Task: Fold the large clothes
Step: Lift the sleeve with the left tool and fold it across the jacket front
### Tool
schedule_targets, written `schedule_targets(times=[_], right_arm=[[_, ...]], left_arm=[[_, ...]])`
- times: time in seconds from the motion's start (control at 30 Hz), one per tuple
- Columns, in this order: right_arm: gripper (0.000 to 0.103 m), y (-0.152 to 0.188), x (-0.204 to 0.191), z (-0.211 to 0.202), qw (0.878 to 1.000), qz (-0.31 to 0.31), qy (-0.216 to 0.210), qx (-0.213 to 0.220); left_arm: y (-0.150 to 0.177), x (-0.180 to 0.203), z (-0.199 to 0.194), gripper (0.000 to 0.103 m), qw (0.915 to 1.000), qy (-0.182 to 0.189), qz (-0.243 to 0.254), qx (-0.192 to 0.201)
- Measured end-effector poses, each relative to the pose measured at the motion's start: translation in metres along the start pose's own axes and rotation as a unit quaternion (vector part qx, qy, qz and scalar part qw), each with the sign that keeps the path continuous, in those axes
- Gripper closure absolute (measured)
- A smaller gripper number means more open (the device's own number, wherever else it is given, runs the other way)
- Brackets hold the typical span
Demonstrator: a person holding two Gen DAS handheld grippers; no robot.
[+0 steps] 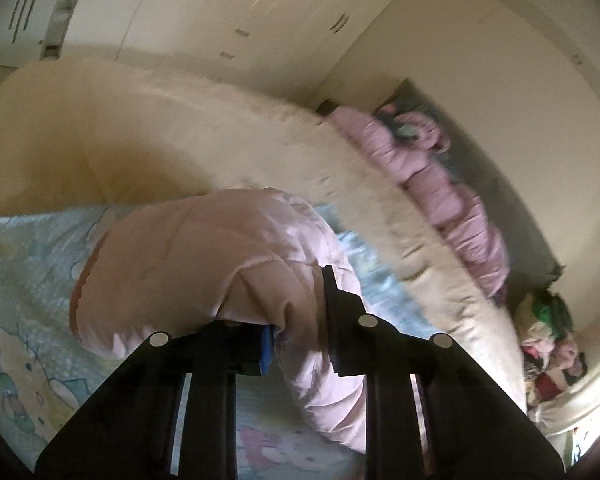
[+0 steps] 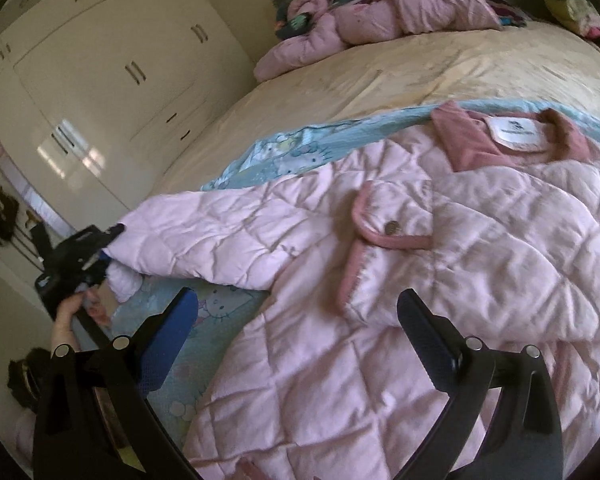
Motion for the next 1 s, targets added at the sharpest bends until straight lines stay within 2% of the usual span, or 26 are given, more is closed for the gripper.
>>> schedule_targets(times=[0.23, 0.47, 0.63, 0.87, 1.0], right_arm=[[0.004, 0.007, 0.029, -0.037, 0.999, 0.039, 0.0, 0.028], [0.004, 0.017, 0.06, -0.075, 0.995, 0.075, 0.011, 0.058], [0.004, 0.018, 0.081, -0.098, 0.992, 0.098, 0.022, 0.081], [0.004, 0.024, 0.112, -0.123, 0.985, 0.131, 0.036, 0.104], [0.004, 0.027, 0.123, -0.134, 0.982, 0.143, 0.043, 0.113]], left_arm=[[0.002, 0.051, -0.039, 0.091, 0.9978, 0.043, 0.038, 0.034], [0.016, 0.12, -0.063, 0.091, 0.9889, 0.095, 0.103, 0.051], [0.032, 0.166, -0.077, 0.091, 0.9778, 0.143, 0.142, 0.055], [0.063, 0.214, -0.087, 0.091, 0.9598, 0.174, 0.213, 0.055], [0.084, 0.239, -0.086, 0.091, 0.9476, 0.204, 0.242, 0.04]])
Point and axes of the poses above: each gripper's, at about its wrist camera, not at the fingertips, and z roughly the way its jaws point, x to its right, y to its underside, the point moved 8 cm from there along z, roughly the way its jaws point, and after that the axes turned 3 degrees about -x, right-handed, at the moved point
